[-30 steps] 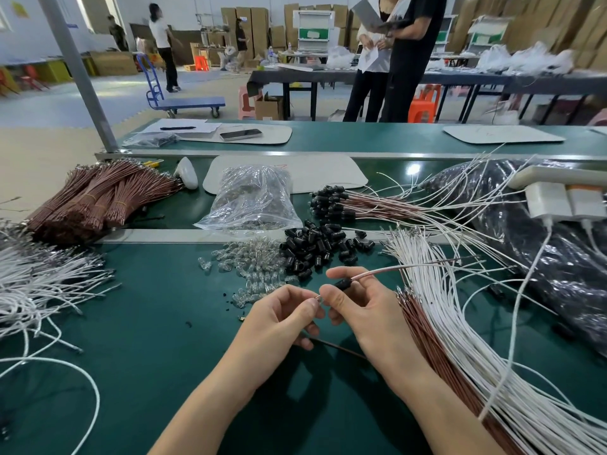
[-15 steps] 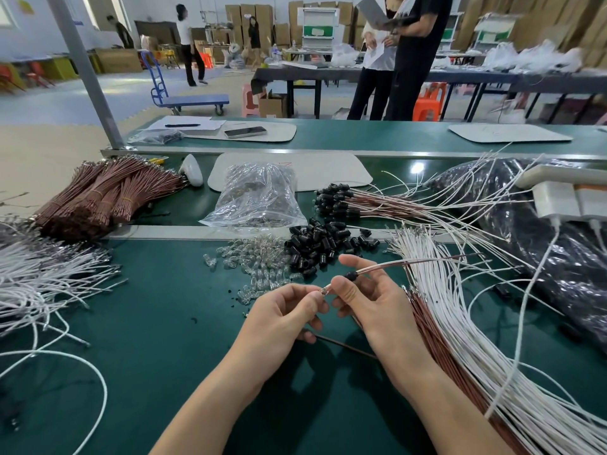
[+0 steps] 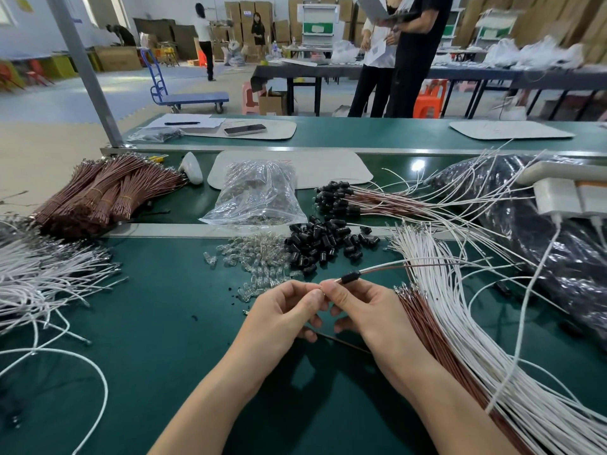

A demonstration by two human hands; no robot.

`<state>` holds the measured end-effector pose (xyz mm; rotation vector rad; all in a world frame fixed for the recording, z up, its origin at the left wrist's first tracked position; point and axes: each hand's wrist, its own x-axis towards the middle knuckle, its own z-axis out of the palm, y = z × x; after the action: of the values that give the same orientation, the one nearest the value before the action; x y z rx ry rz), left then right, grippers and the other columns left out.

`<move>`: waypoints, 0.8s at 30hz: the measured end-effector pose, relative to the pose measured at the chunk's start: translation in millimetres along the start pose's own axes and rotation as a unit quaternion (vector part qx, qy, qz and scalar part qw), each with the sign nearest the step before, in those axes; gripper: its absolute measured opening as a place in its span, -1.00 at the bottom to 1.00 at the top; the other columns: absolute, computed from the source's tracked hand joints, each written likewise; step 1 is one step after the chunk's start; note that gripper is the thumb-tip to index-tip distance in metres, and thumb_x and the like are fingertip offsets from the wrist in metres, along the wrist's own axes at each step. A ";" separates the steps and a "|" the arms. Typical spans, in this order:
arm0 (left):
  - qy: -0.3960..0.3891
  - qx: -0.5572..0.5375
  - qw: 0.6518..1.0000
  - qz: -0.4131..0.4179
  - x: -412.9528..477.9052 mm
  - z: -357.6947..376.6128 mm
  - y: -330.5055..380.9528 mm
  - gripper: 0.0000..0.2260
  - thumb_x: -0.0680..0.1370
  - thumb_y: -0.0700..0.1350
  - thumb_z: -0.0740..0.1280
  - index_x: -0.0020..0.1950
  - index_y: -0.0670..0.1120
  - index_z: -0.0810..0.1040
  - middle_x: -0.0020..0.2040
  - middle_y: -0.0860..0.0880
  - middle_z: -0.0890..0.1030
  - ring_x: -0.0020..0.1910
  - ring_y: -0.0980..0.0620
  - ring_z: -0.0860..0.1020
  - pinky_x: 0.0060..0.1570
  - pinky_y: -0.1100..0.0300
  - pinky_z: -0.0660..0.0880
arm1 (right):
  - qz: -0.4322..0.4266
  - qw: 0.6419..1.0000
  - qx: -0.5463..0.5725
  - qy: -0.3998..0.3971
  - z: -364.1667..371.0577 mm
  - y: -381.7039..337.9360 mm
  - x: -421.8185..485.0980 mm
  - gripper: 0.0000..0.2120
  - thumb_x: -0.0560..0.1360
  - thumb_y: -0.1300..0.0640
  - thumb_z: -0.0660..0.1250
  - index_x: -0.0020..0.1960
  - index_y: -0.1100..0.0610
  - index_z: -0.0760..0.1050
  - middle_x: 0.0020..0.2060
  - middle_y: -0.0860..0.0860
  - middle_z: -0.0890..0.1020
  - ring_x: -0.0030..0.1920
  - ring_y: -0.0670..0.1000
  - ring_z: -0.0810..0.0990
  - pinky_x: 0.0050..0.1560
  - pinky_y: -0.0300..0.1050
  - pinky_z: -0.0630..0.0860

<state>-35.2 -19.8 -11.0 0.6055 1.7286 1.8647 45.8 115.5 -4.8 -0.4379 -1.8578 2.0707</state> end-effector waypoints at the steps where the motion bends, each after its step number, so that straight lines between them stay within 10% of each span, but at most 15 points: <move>1: 0.001 -0.001 1.000 -0.001 0.0 -0.1 -0.2 -0.90 0.62 -0.17 0.36 0.01 -0.12 0.67 -0.17 0.01 0.69 -0.25 0.09 0.59 -0.28 0.24 0.54 | 0.003 1.000 0.001 -0.001 0.0 0.5 0.1 -0.76 0.41 -0.13 0.49 -0.06 0.00 0.74 -0.22 -0.04 0.72 -0.22 -0.16 0.60 -0.26 -0.25 0.55; 24: 0.013 -0.009 1.000 -0.015 -0.7 0.3 0.6 -0.93 0.59 -0.16 0.40 -0.02 -0.16 0.61 -0.21 0.01 0.67 -0.24 0.07 0.60 -0.25 0.19 0.57 | 0.015 1.000 0.001 0.015 -0.8 0.1 1.6 -0.69 0.36 -0.16 0.52 -0.17 0.09 0.74 -0.32 -0.01 0.69 -0.29 -0.10 0.61 -0.24 -0.29 0.55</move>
<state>-34.5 -20.1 -10.4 0.5483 1.7263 1.8734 44.7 116.9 -5.0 -0.4954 -1.8435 2.0730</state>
